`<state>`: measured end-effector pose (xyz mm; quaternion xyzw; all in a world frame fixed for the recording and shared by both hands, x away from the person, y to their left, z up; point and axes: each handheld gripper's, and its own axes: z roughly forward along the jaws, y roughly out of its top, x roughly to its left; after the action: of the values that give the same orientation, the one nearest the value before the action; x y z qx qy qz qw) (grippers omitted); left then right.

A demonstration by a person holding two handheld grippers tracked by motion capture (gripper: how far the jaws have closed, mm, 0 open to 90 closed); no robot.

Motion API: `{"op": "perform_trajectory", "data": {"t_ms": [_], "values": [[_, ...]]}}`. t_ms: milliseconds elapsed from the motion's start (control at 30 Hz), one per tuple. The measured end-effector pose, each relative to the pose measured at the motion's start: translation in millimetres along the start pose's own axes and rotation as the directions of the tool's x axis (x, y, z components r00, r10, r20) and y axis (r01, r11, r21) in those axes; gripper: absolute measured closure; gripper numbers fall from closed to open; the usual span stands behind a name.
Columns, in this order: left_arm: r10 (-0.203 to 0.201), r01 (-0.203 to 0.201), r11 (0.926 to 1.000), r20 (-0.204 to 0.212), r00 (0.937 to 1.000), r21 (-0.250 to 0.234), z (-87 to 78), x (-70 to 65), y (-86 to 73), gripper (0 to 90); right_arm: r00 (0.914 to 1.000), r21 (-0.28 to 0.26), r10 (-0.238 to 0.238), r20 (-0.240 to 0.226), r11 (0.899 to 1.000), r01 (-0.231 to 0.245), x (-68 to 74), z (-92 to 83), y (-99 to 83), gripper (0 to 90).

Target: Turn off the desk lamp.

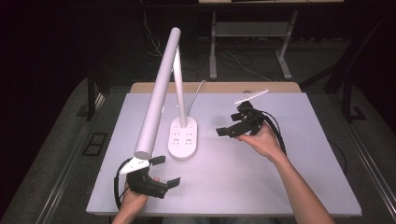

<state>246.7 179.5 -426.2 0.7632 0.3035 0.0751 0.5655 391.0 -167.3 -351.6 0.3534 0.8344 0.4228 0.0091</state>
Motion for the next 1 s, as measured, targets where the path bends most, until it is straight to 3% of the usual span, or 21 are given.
{"op": "perform_trajectory", "data": {"t_ms": [700, 767, 800, 833, 1000], "values": [[0.008, -0.008, 1.0000, 0.005, 1.0000, 0.002, 0.1, -0.1, 0.4, 0.0, 0.9999, 0.023, -0.008, -0.009, 1.000, 0.008, 2.1, 43.5, 33.2, 0.8], [0.008, -0.008, 1.0000, 0.004, 1.0000, -0.001, -0.2, 0.4, 0.4, 0.0, 0.9999, 0.020, 0.010, -0.007, 1.000, -0.010, 2.4, 48.7, 35.6, 0.8], [0.003, -0.003, 1.0000, 0.004, 1.0000, -0.004, -0.3, 0.3, 0.3, 0.0, 0.9998, 0.022, 0.022, -0.004, 1.000, -0.022, 1.8, 51.3, 36.6, 2.7], [0.003, -0.003, 1.0000, 0.003, 1.0000, -0.004, -0.6, 0.5, 0.4, 0.0, 0.9994, 0.008, 0.027, -0.020, 1.000, -0.027, -0.8, 55.1, 37.4, 11.2], [0.006, -0.006, 1.0000, 0.001, 1.0000, -0.007, -2.1, 1.0, 0.4, 0.0, 0.9986, -0.013, 0.048, -0.023, 0.999, -0.049, -3.1, 63.8, 40.9, 17.1]]}}
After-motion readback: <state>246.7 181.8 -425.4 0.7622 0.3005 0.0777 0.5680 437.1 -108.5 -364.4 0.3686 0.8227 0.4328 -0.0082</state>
